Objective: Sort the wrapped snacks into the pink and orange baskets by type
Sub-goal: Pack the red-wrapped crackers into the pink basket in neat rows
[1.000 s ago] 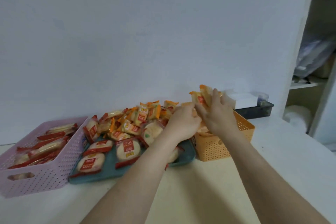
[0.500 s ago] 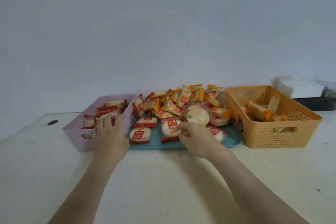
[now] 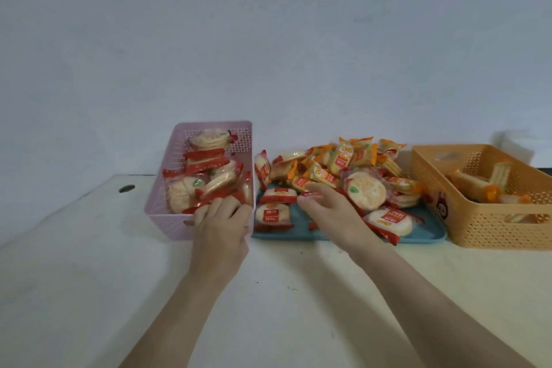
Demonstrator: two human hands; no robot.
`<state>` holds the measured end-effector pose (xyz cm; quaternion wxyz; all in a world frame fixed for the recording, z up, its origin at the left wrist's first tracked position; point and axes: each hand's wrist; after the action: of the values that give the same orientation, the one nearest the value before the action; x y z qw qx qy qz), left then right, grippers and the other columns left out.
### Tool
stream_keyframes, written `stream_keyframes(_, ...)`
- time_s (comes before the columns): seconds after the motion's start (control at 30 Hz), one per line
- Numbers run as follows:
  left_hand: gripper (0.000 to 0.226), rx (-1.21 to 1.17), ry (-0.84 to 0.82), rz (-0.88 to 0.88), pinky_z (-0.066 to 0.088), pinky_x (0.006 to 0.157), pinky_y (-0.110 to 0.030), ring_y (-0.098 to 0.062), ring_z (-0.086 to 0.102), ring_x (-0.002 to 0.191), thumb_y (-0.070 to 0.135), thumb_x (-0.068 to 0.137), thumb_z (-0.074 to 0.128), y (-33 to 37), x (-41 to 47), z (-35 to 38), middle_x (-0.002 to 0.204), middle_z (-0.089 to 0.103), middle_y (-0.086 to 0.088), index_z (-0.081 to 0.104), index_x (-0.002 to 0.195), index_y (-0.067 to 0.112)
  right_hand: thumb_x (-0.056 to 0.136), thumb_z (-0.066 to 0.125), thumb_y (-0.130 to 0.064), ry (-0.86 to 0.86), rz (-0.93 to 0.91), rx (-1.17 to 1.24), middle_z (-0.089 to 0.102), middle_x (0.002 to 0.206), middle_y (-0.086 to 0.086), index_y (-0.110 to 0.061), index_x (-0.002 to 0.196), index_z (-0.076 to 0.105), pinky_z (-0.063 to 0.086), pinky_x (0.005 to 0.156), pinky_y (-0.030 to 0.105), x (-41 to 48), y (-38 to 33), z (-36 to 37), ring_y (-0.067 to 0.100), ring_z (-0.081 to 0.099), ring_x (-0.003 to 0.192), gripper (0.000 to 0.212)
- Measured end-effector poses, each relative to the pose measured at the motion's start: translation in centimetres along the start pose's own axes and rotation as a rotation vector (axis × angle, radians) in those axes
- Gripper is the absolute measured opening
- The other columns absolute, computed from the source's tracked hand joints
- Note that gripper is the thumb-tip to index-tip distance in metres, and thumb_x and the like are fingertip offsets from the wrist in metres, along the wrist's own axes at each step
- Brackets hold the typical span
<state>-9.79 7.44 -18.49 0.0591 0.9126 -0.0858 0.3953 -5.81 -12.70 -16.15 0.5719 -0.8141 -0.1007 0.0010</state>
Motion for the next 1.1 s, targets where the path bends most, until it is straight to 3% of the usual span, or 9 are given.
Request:
stream_keyframes(0.17,0.02,-0.047,0.138,0.23,0.032,0.065,-0.033,-0.024,0.051,0.068,0.0,0.079,0.053,6.1,-0.9,-3.0,0.071,0.052,0.001,0.057,0.072,0.018,0.065,0.071,-0.068,-0.181,0.139,0.338,0.06,0.129,-0.007,-0.043,0.14,0.037,0.048,0.097,0.043,-1.1,-3.0,-0.1,0.02,0.06,0.114,0.087)
stream_keyframes(0.27,0.043,-0.102,0.13,0.392,0.04,0.057,-0.036,-0.025,0.051,0.061,0.005,0.097,0.029,10.2,-2.0,-4.0,0.068,0.054,-0.002,0.063,0.072,0.015,0.078,0.074,-0.042,-0.013,0.094,0.417,0.07,0.11,-0.006,-0.039,0.13,0.048,0.054,0.09,0.042,-2.9,-2.6,-2.8,0.016,0.069,0.098,0.058)
stream_keyframes(0.4,0.023,-0.289,0.035,0.547,0.047,0.059,-0.034,-0.022,0.051,0.066,0.009,0.094,0.05,13.8,-2.9,-3.9,0.073,0.056,-0.001,0.067,0.079,0.015,0.085,0.065,-0.039,0.101,0.14,0.245,0.068,0.109,-0.006,-0.049,0.128,0.042,0.056,0.078,0.038,-6.6,-0.3,-7.3,0.017,0.068,0.095,0.049)
stream_keyframes(0.5,0.017,-0.589,-0.129,0.495,0.045,0.078,-0.023,-0.014,0.054,0.08,0.028,0.091,0.058,15.4,-2.4,-4.4,0.086,0.062,0.004,0.071,0.09,0.018,0.087,0.061,-0.041,0.125,0.238,0.171,0.068,0.11,-0.005,-0.043,0.126,0.048,0.053,0.074,0.035,-8.4,1.4,-10.1,0.018,0.067,0.095,0.042)
stream_keyframes(0.6,0.029,-0.581,-0.35,0.311,0.045,0.077,-0.027,-0.004,0.054,0.085,0.045,0.088,0.05,14.5,-0.5,-4.8,0.089,0.065,0.014,0.073,0.09,0.027,0.089,0.059,-0.044,0.075,0.306,0.126,0.072,0.105,-0.003,-0.033,0.121,0.057,0.054,0.07,0.032,-9.1,2.3,-11.4,0.018,0.07,0.091,0.034)
stream_keyframes(0.77,0.038,-0.394,-0.636,0.202,0.052,0.079,-0.04,-0.008,0.059,0.088,0.06,0.078,0.063,13.3,2.2,-4.6,0.095,0.064,0.015,0.069,0.103,0.034,0.076,0.065,-0.06,0.162,0.066,-0.404,0.062,0.125,-0.003,-0.026,0.13,0.05,0.049,0.095,0.043,-8.9,2.8,-12.6,0.019,0.059,0.112,0.066)
stream_keyframes(0.87,0.052,-0.267,-0.763,0.245,0.051,0.074,-0.03,-0.006,0.058,0.087,0.062,0.072,0.069,13.4,3.7,-4.6,0.096,0.062,0.019,0.062,0.117,0.037,0.08,0.063,-0.058,0.293,-0.257,-0.786,0.048,0.133,-0.003,-0.028,0.134,0.046,0.04,0.101,0.038,-10.1,0.5,-12.6,0.02,0.043,0.123,0.064)
stream_keyframes(1.03,0.053,-0.081,-0.62,0.376,0.037,0.056,-0.023,-0.01,0.052,0.08,0.043,0.08,0.071,13.7,5.1,-4.5,0.089,0.045,0.017,0.034,0.118,0.044,0.084,0.063,-0.043,-0.325,-0.22,-1.004,0.06,0.112,-0.018,-0.04,0.125,0.053,0.042,0.094,0.039,-10.9,-2.5,-12.5,0.01,0.053,0.108,0.042)
stream_keyframes(1.1,0.033,-0.07,-0.47,0.423,0.03,0.05,-0.021,-0.012,0.055,0.078,0.035,0.089,0.062,13.7,4.9,-4.6,0.09,0.052,0.015,0.04,0.112,0.043,0.088,0.058,-0.037,-0.363,-0.196,-1.151,0.063,0.115,-0.013,-0.041,0.13,0.049,0.035,0.095,0.045,-10.1,-2.3,-12.1,0.017,0.053,0.11,0.043)
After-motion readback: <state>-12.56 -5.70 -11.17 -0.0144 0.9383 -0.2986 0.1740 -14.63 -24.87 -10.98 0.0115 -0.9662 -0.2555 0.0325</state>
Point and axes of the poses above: each hand's wrist, its own x-axis towards the middle knuckle, its own z-axis out of the palm, y = z × x
